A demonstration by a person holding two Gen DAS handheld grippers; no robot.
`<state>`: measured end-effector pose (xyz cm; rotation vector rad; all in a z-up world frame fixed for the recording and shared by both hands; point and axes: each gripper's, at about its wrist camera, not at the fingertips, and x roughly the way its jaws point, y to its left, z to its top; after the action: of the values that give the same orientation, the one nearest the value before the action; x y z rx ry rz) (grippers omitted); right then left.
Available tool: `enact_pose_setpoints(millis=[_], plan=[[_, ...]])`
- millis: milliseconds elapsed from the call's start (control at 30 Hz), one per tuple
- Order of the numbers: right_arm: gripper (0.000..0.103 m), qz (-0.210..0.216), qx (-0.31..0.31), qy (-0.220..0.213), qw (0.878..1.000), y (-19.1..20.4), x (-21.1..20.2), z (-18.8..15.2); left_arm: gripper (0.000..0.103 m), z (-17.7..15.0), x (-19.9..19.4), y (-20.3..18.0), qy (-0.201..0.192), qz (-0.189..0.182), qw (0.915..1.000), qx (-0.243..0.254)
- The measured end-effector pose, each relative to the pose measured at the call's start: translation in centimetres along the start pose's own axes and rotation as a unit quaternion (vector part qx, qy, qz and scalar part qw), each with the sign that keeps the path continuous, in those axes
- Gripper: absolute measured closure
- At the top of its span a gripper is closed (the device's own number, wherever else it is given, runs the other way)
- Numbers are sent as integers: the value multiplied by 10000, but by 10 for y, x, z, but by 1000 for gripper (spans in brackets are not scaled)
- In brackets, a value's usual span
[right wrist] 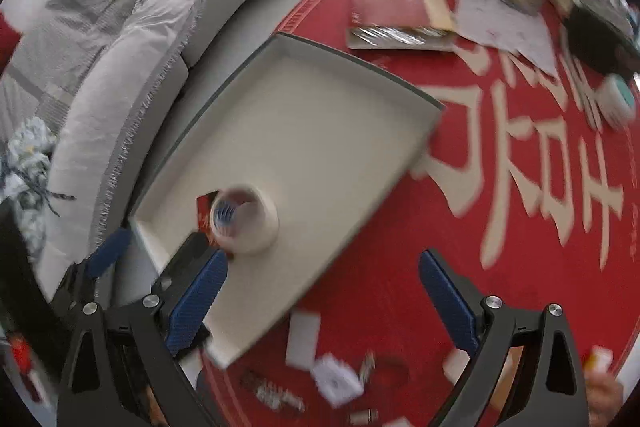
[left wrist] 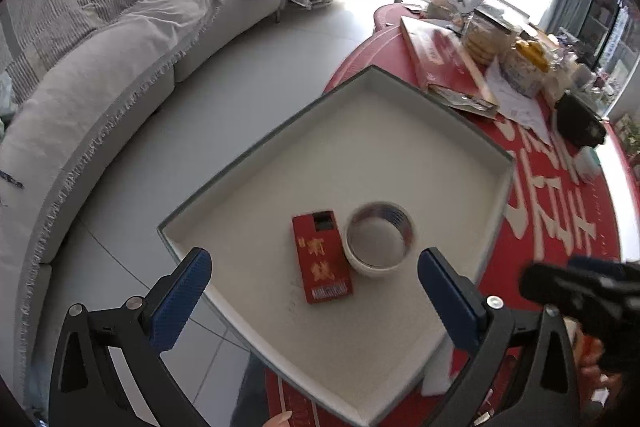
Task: Organize rigid objects
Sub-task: 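Pick up the white pill bottle from the floor with the right tool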
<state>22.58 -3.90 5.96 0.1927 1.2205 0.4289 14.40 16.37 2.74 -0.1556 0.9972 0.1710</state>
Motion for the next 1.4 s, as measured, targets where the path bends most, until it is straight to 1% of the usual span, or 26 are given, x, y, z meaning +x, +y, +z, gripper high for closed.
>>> enact_pose_setpoints(millis=[67, 133, 200, 233, 300, 333, 367, 400, 433, 467, 567, 633, 733, 867, 900, 967, 1033, 1067, 1100, 1133, 1167, 1267, 1333, 1367, 1400], plan=[[5, -132, 23, 237, 9996, -11, -14, -22, 0, -5, -9, 1, 57, -188, 9998, 28], [5, -175, 87, 498, 9986, -19, -23, -43, 0, -13, -22, 1, -9, -240, 9997, 108], [5, -157, 235, 978, 9948, -30, -31, -75, 0, -21, -33, -2, -107, -193, 9996, 198], [5, -115, 285, 1158, 9928, -33, -32, -86, 0, -26, -39, -3, -144, -213, 9994, 228], [5, -46, 538, 1708, 9838, -41, -33, -123, 0, -36, -47, -5, -158, -330, 9990, 250], [5, -55, 643, 1980, 9781, -44, -32, -141, 0, -42, -50, -7, -131, -393, 9988, 259], [5, -85, 789, 2386, 9679, -49, -27, -164, 0, -46, -52, -9, -107, -439, 9986, 268], [5, -111, 871, 2648, 9603, -50, -25, -179, 0, -52, -54, -12, -89, -497, 9983, 290], [5, -106, 975, 2976, 9496, -52, -20, -198, 0, -57, -57, -13, -86, -516, 9982, 308], [5, -40, 1084, 3211, 9408, -53, -17, -214, 0, -61, -58, -15, -80, -533, 9980, 322], [5, 32, 1238, 3707, 9205, -53, -8, -251, 0, -74, -59, -19, 10, -638, 9975, 313], [5, 23, 1261, 3955, 9098, -53, 3, -268, 0, -80, -59, -19, 70, -726, 9970, 263], [5, -77, 1247, 4189, 8994, -48, 20, -284, 0, -88, -60, -19, 112, -799, 9965, 212], [5, 43, 1283, 4441, 8867, -40, 41, -292, 0, -92, -62, -18, 111, -853, 9962, 170], [1, 59, 1301, 4505, 8832, -39, 47, -295, 0, -91, -63, -18, 109, -866, 9961, 162], [1, 37, 1294, 4608, 8780, -37, 59, -299, 0, -90, -64, -18, 101, -879, 9960, 135], [1, -6, 1302, 4593, 8787, -39, 67, -300, 0, -90, -64, -17, 112, -928, 9956, 102], [1, 33, 1401, 4544, 8797, -42, 69, -300, 0, -90, -64, -16, 121, -942, 9954, 97], [6, 83, 1488, 4503, 8804, -43, 70, -301, 0, -90, -64, -16, 124, -946, 9954, 99], [29, 167, 1567, 4475, 8803, -46, 68, -301, 0, -90, -65, -15, 119, -941, 9954, 102], [28, 214, 1627, 4473, 8792, -49, 66, -301, 0, -90, -64, -15, 124, -941, 9954, 107], [28, 372, 1735, 4420, 8793, -56, 56, -304, 0, -92, -64, -14, 151, -923, 9956, 102], [28, 587, 1880, 4326, 8798, -61, 43, -305, 0, -92, -65, -13, 174, -930, 9955, 83], [28, 679, 1905, 4250, 8823, -63, 35, -302, 0, -93, -65, -13, 173, -922, 9956, 78], [28, 776, 1889, 4090, 8894, -65, 22, -296, 0, -92, -65, -13, 171, -905, 9957, 94]])
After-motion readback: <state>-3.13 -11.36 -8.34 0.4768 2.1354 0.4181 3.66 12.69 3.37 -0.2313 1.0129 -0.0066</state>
